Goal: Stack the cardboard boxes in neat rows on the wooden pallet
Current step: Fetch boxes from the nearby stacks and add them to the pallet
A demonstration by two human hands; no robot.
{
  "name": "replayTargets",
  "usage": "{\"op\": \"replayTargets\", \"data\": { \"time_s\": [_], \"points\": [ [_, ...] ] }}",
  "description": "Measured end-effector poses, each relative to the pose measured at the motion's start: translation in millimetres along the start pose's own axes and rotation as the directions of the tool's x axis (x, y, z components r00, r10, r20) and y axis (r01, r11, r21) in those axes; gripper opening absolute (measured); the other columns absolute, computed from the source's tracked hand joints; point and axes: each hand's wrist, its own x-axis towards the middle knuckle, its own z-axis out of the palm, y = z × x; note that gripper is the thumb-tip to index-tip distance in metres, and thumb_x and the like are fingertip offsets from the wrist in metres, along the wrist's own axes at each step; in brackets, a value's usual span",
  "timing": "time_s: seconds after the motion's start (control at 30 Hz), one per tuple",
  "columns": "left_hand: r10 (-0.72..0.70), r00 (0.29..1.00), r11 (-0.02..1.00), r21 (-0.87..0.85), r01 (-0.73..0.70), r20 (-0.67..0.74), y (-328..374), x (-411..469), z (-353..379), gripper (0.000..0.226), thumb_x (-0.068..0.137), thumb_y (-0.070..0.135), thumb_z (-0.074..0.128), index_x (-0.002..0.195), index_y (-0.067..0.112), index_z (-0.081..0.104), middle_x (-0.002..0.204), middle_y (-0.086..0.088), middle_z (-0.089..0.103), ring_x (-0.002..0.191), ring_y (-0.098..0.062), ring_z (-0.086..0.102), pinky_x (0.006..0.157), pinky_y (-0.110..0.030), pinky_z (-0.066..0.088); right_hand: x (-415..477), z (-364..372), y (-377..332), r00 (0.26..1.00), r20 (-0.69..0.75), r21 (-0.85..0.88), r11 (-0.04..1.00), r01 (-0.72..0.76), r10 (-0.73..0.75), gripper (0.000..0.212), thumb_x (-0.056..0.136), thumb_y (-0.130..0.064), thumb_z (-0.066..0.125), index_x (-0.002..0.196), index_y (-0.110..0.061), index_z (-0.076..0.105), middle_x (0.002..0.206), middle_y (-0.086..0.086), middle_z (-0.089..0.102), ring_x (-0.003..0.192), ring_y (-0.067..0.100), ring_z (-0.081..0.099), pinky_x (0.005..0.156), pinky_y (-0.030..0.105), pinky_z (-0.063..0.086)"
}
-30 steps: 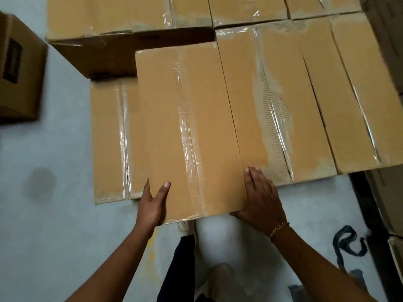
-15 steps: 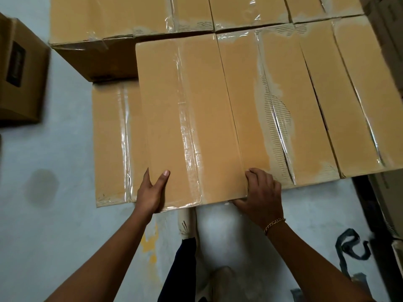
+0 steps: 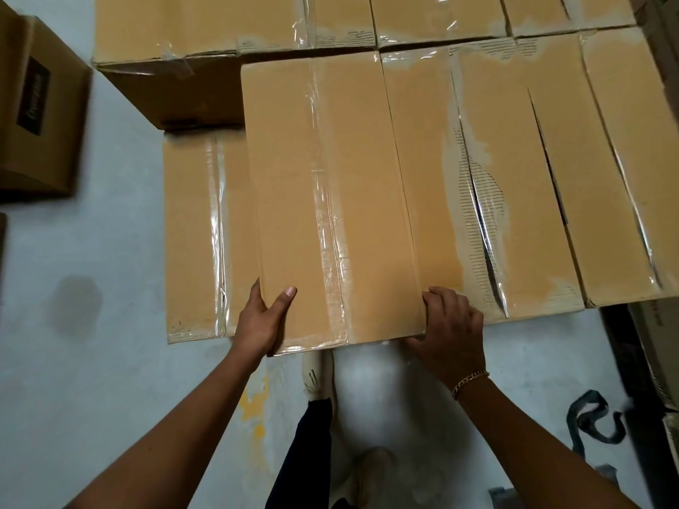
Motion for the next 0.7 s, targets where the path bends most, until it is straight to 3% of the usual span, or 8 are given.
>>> {"op": "replayTargets", "data": {
  "time_s": [0.1,0.17,0.3,0.43,0.53,0.63,0.7],
  "points": [
    [-0.025,1.0,1.0,0.011,0.025,0.015,-6.6,6.9,1.1,0.106,0.069,0.097,0.054,0.153,0.037,0.032,0.129,-0.037,0.058,0.115,-0.056,0.059,0.104,-0.059,0.05,0.8,-0.2,-0.6,1.0,0.004,-0.003,1.0,0.005,-0.005,0.085,0.072,-0.079,0.053,0.118,-0.008,0.062,0.123,0.012,0.062,0.105,0.031,0.059,0.079,0.041,0.045],
    [-0.019,1.0,1.0,-0.001,0.019,0.019,-4.1,4.1,0.8,0.104,0.071,0.095,0.054,0.154,0.037,0.03,0.127,-0.038,0.059,0.115,-0.054,0.061,0.105,-0.057,0.05,0.5,1.2,0.0,1.0,0.005,-0.006,1.0,0.007,-0.007,0.085,0.072,-0.079,0.053,0.117,-0.009,0.062,0.123,0.011,0.062,0.105,0.03,0.059,0.08,0.041,0.045],
    [0.012,1.0,1.0,0.023,-0.012,0.012,6.1,-5.0,-1.5,0.096,0.083,0.082,0.056,0.159,0.03,0.028,0.124,-0.012,0.07,0.114,-0.029,0.065,0.097,-0.039,0.047,2.8,-2.8,-1.1,1.0,0.005,-0.029,0.999,0.019,-0.019,0.08,0.069,-0.076,0.06,0.115,-0.01,0.062,0.119,0.01,0.061,0.103,0.03,0.058,0.078,0.041,0.046],
    [0.005,1.0,0.994,0.106,-0.006,0.005,21.3,-13.7,-5.2,0.077,0.093,0.066,0.058,0.153,0.022,0.038,0.129,-0.006,0.065,0.117,-0.032,0.062,0.094,-0.039,0.047,9.1,-17.4,-7.6,0.991,0.135,-0.076,0.997,-0.002,0.012,0.077,0.058,-0.063,0.082,0.111,-0.011,0.059,0.114,0.008,0.058,0.097,0.029,0.058,0.074,0.041,0.049],
    [-0.009,1.0,0.99,0.137,0.008,0.006,35.2,-26.1,-9.3,0.069,0.095,0.059,0.061,0.144,0.014,0.044,0.131,-0.014,0.063,0.116,-0.036,0.06,0.094,-0.042,0.047,15.2,-38.8,-9.2,0.956,0.291,-0.048,0.999,-0.009,0.022,0.085,0.062,-0.064,0.081,0.126,-0.015,0.053,0.133,0.006,0.051,0.117,0.028,0.054,0.089,0.046,0.051],
    [-0.011,1.0,0.987,0.158,0.007,0.023,45.3,-44.6,-18.7,0.072,0.097,0.051,0.063,0.154,0.013,0.038,0.148,-0.013,0.053,0.13,-0.036,0.054,0.1,-0.039,0.043,13.9,-63.5,-8.2,0.884,0.467,0.036,0.998,-0.06,0.037,0.099,0.074,-0.071,0.071,0.149,-0.018,0.036,0.159,0.003,0.031,0.142,0.025,0.036,0.111,0.047,0.039],
    [0.019,0.999,0.988,0.149,-0.026,0.051,52.6,-62.4,-29.7,0.072,0.097,0.048,0.065,0.156,0.016,0.039,0.155,-0.01,0.049,0.135,-0.034,0.052,0.109,-0.041,0.043,7.9,-84.0,-7.4,0.853,0.52,0.077,0.992,-0.102,0.047,0.101,0.08,-0.072,0.064,0.157,-0.018,0.026,0.167,0.002,0.02,0.149,0.025,0.027,0.117,0.047,0.032]
  ]
}}
